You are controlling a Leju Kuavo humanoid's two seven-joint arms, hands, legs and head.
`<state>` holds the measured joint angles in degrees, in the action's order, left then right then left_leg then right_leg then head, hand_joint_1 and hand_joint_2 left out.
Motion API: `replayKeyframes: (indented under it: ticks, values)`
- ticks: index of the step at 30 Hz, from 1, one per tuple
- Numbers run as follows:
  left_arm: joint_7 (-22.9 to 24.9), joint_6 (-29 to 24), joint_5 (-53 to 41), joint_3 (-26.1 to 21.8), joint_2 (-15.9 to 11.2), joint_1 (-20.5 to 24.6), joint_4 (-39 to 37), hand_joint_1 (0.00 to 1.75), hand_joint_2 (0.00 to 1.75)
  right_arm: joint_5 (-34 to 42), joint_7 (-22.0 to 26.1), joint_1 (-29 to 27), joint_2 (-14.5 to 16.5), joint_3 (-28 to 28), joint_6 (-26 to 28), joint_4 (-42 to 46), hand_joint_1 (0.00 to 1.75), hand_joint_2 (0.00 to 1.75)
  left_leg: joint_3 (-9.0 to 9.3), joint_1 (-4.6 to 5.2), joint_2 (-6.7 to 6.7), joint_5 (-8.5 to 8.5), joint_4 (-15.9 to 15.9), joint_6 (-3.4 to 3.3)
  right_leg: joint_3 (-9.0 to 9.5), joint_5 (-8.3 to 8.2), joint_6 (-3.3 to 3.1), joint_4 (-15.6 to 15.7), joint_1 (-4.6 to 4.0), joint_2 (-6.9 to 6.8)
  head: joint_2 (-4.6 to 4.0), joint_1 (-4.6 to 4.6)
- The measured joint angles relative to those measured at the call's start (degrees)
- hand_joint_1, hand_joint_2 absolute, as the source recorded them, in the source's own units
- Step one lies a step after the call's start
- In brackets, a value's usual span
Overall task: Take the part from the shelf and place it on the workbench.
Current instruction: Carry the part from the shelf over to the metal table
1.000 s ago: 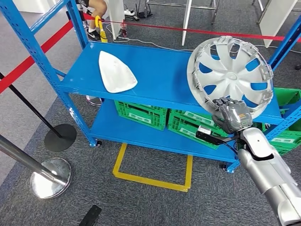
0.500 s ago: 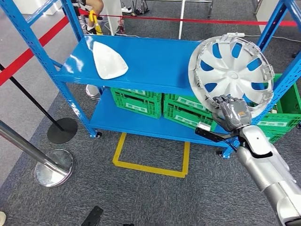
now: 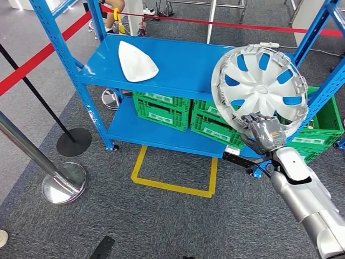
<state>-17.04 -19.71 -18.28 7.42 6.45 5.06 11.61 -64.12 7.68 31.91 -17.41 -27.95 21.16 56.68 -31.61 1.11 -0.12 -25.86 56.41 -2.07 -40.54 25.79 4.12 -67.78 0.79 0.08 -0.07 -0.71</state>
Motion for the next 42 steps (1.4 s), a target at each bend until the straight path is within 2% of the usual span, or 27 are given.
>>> replayKeyframes:
  ticks: [2,3,6,7,9,11,12,13,14,15,17,19,21,23,25,26,27,28,29,30,32,34,36,37,39,40,42]
  values:
    - [-0.01,0.0,-0.08,-0.04,-0.03,0.03,0.0,0.0,0.0,0.03,0.02,0.09,-0.02,0.02,0.07,0.14,1.75,1.75,-0.38,0.15,-0.07,0.03,0.41,0.44,4.34,-1.14,-0.38,6.67,-0.08,-0.03,0.0,0.04]
    - [-0.01,0.0,-0.12,-0.07,-0.04,0.04,0.0,0.0,0.0,-0.02,0.03,0.09,-0.03,0.02,0.15,0.26,1.75,1.75,-0.62,0.23,-0.11,0.12,0.58,0.71,5.16,-1.13,-0.76,8.06,-0.18,0.0,0.0,0.1]
    - [0.01,-0.02,-0.18,-0.12,-0.09,0.0,0.0,0.0,0.0,-0.5,-0.08,-0.06,-0.03,-0.02,0.47,0.51,1.75,1.75,-1.24,0.24,-0.23,0.25,0.81,1.47,4.99,-1.39,-1.94,8.37,-0.23,-0.12,0.0,0.19]
    - [0.02,-0.03,-0.2,-0.13,-0.11,0.0,0.0,0.0,0.0,-0.67,-0.19,-0.08,-0.03,-0.02,0.56,0.58,1.75,1.75,-1.69,0.2,-0.25,-0.38,1.57,1.82,4.9,-1.46,-2.27,8.44,-0.11,-0.33,0.0,0.28]
    - [0.02,-0.05,-0.27,-0.15,-0.15,0.02,0.0,0.0,0.0,-0.96,-0.4,-0.1,-0.03,-0.01,0.75,0.74,1.75,1.75,-4.15,-0.08,-0.27,-3.34,6.52,2.69,4.72,-1.59,-2.83,8.54,0.13,-0.95,0.0,0.46]
    - [0.02,-0.05,-0.32,-0.16,-0.12,-0.05,0.0,0.0,0.0,-1.22,-0.46,-0.18,-0.03,-0.03,1.04,0.87,1.75,1.75,-7.98,-0.57,-0.25,-6.67,14.26,3.34,4.49,-1.64,-3.03,8.54,0.19,-1.66,0.0,0.56]
    - [0.02,-0.04,-0.33,-0.16,-0.1,-0.1,0.0,0.0,0.0,-1.32,-0.46,-0.23,-0.03,-0.06,1.16,0.9,1.75,1.75,-9.24,-0.78,-0.24,-7.2,16.72,3.52,4.42,-1.65,-3.04,8.53,0.21,-2.06,0.0,0.57]
    - [0.02,-0.04,-0.33,-0.16,-0.09,-0.12,0.0,0.0,0.0,-1.39,-0.45,-0.27,-0.03,-0.08,1.22,0.94,1.75,1.75,-9.54,-0.94,-0.2,-6.62,17.17,3.62,4.41,-1.67,-3.03,8.53,0.23,-2.47,0.0,0.57]
    - [0.02,-0.04,-0.35,-0.16,-0.09,-0.12,0.0,0.0,0.0,-1.44,-0.45,-0.28,-0.03,-0.09,1.24,0.98,1.75,1.75,-8.7,-1.05,-0.02,-5.03,15.31,3.65,4.44,-1.69,-2.98,8.53,0.27,-2.92,0.0,0.56]
    - [0.02,-0.04,-0.4,-0.16,-0.09,-0.07,0.0,0.0,0.0,-1.49,-0.43,-0.29,-0.03,-0.09,1.24,1.08,1.75,1.75,-6.96,-1.09,0.63,-2.87,11.76,3.62,4.5,-1.71,-2.87,8.53,0.32,-3.37,0.0,0.58]
    - [0.02,-0.04,-0.58,-0.16,-0.05,0.15,0.03,0.0,0.0,-1.61,-0.34,-0.27,-0.04,-0.09,1.25,1.42,1.75,1.75,-3.42,-0.84,3.01,0.28,4.23,3.43,4.52,-1.74,-2.39,8.42,0.13,-4.23,0.0,0.66]
    - [0.02,-0.03,-0.73,-0.16,0.03,0.34,0.07,0.0,0.0,-1.75,-0.2,-0.23,-0.09,-0.09,1.26,1.74,1.75,1.75,-2.41,-0.52,4.05,0.97,1.2,2.93,4.49,-1.86,-1.76,8.47,-0.18,-5.25,0.0,0.72]
    - [0.05,-0.02,-0.8,-0.17,0.06,0.28,0.07,0.0,0.0,-1.84,-0.09,-0.22,-0.13,-0.19,1.26,2.09,1.75,1.75,-2.71,-0.5,2.71,1.31,0.88,2.03,4.5,-1.88,-1.08,8.71,-0.11,-6.29,0.0,0.7]
    - [0.13,-0.02,-0.85,-0.2,-0.01,0.18,0.07,0.0,0.0,-1.87,-0.02,-0.25,-0.16,-0.3,1.26,2.42,1.75,1.75,-2.77,-0.64,1.29,1.77,0.59,1.2,3.75,-0.33,-0.57,6.91,0.16,-4.74,0.0,0.64]
    - [0.18,-0.01,-0.9,-0.22,0.01,0.24,0.07,0.0,0.0,-1.9,0.02,-0.35,-0.25,-0.34,1.26,2.49,1.75,1.75,-2.83,-0.68,-0.12,2.04,0.49,0.69,1.02,3.24,-0.49,0.29,0.17,-1.61,0.0,0.42]
    - [0.19,-0.01,-0.92,-0.23,0.08,0.25,0.07,0.0,0.0,-1.91,0.04,-0.44,-0.28,-0.41,1.26,2.49,1.75,1.75,-2.87,-0.63,-0.88,2.1,0.5,0.55,-0.76,4.93,-0.53,-3.81,0.05,-0.72,0.0,0.35]
    - [0.19,0.0,-0.93,-0.23,0.15,0.24,0.07,0.0,0.0,-1.93,0.04,-0.55,-0.28,-0.49,1.25,2.49,1.75,1.75,-2.88,-0.56,-1.69,2.14,0.51,0.47,-2.17,5.86,-0.61,-6.86,-0.07,-0.29,0.0,0.3]
    - [0.19,0.0,-0.93,-0.23,0.2,0.21,0.07,0.0,0.0,-1.93,0.04,-0.65,-0.28,-0.56,1.25,2.49,1.75,1.75,-2.88,-0.51,-2.54,2.17,0.54,0.45,-2.68,5.7,-0.71,-7.85,-0.16,-0.13,0.0,0.29]
    - [0.19,0.01,-0.93,-0.23,0.22,0.19,0.07,0.0,0.0,-1.93,0.03,-0.73,-0.28,-0.61,1.24,2.49,1.75,1.75,-2.86,-0.49,-3.42,2.19,0.57,0.45,-2.07,4.44,-0.85,-6.45,-0.19,0.01,0.0,0.3]
    - [0.19,0.01,-0.93,-0.23,0.22,0.18,0.08,0.0,0.0,-1.93,0.03,-0.77,-0.29,-0.61,1.24,2.49,1.75,1.75,-2.84,-0.49,-4.26,2.2,0.62,0.47,-0.48,2.46,-0.97,-3.05,-0.14,0.48,0.0,0.28]
    - [0.19,0.02,-1.05,-0.24,0.24,0.23,0.09,0.0,0.0,-1.93,0.04,-0.77,-0.3,-0.57,1.26,2.51,1.75,1.75,-3.04,-0.5,-5.78,2.23,0.89,0.72,3.34,-0.34,-1.09,4.66,0.31,3.08,0.0,0.3]
    - [0.2,0.02,-1.22,-0.25,0.27,0.26,0.09,0.0,0.0,-1.94,0.13,-0.82,-0.3,-0.58,1.32,2.59,1.75,1.75,-3.72,-0.65,-7.03,2.44,1.15,1.29,5.09,-0.66,-1.11,7.97,0.57,4.82,0.0,0.35]
    - [0.21,0.02,-1.28,-0.25,0.21,0.1,0.09,0.0,0.0,-1.93,0.21,-0.89,-0.26,-0.75,1.37,2.79,1.75,1.75,-4.38,-0.89,-8.16,2.65,1.2,1.94,5.17,-0.65,-1.45,8.15,0.53,3.83,0.0,0.39]
    - [0.21,0.02,-1.28,-0.25,0.18,0.01,0.09,0.0,0.0,-1.92,0.22,-0.91,-0.22,-0.84,1.39,2.88,1.75,1.75,-4.66,-0.81,-7.74,2.4,1.49,2.27,5.27,-0.68,-1.76,8.31,0.59,3.14,0.0,0.44]
    - [0.21,0.02,-1.28,-0.25,0.14,0.04,0.09,0.0,0.0,-1.86,0.12,-0.9,-0.17,-0.91,1.39,2.98,1.75,1.75,-6.45,-0.61,-4.68,0.31,4.89,3.08,5.55,-0.76,-2.44,8.68,0.8,1.58,0.0,0.9]
    - [0.21,0.02,-1.3,-0.25,0.19,0.12,0.09,0.0,0.0,-1.84,0.08,-0.9,-0.18,-0.87,1.39,2.99,1.75,1.75,-8.13,-0.59,-2.66,-1.35,8.25,3.5,5.63,-0.72,-2.65,8.74,0.73,0.83,0.0,1.15]
    - [0.21,0.03,-1.31,-0.25,0.22,0.22,0.09,0.0,0.0,-1.85,0.05,-0.89,-0.19,-0.86,1.39,2.99,1.75,1.75,-11.93,-0.99,-0.78,-3.98,15.42,4.07,5.67,-0.61,-2.85,8.75,0.68,-0.78,0.0,1.29]
